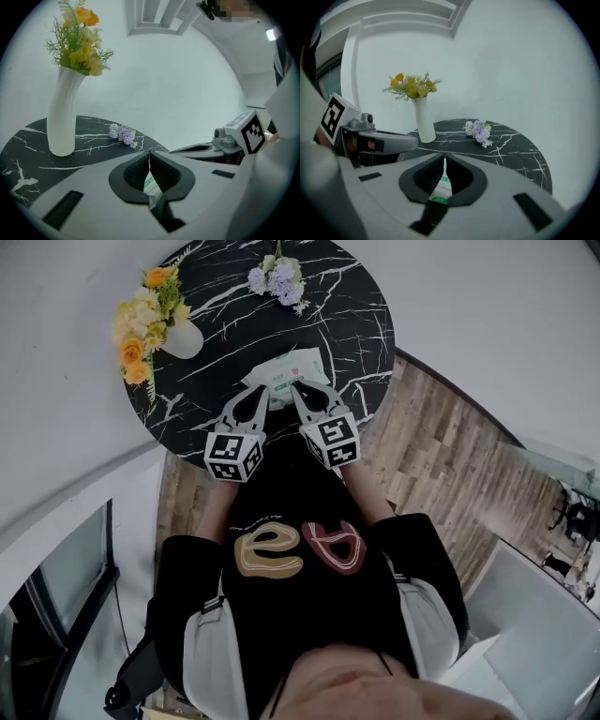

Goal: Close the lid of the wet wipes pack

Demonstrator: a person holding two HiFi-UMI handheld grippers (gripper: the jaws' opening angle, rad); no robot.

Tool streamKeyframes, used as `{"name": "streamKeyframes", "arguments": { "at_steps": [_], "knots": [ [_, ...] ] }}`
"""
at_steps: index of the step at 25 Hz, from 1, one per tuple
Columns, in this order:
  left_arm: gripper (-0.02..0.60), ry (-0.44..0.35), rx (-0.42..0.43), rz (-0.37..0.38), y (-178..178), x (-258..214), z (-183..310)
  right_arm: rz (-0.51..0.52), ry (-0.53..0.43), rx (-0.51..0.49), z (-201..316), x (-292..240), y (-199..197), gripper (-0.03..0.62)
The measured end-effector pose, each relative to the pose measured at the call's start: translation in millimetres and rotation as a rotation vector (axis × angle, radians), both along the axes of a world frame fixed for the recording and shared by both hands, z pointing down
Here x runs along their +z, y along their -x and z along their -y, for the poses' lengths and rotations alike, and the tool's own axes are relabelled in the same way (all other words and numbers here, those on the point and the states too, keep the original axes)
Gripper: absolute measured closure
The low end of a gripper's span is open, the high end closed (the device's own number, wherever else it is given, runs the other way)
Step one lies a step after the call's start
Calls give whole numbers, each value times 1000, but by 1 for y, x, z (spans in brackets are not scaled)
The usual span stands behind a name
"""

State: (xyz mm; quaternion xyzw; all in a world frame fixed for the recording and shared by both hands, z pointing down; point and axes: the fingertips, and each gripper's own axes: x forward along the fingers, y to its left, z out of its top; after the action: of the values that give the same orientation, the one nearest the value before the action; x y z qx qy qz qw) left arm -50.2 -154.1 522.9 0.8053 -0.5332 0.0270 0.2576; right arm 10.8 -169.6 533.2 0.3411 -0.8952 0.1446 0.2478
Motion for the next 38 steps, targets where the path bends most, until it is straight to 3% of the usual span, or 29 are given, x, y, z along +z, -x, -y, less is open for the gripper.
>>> {"name": "streamKeyframes", "arguments": {
  "at_steps": [8, 17, 38],
  "knots": [
    [563, -140, 61, 53, 4, -45, -25, 109, -216, 130, -26, -54, -7, 572],
    [563, -225, 148, 102, 0, -71, -56, 139, -297, 201, -57, -74, -4, 582],
    [563, -200, 168, 112, 10, -55, -75, 77, -328, 165, -79, -67, 18, 583]
  ]
}}
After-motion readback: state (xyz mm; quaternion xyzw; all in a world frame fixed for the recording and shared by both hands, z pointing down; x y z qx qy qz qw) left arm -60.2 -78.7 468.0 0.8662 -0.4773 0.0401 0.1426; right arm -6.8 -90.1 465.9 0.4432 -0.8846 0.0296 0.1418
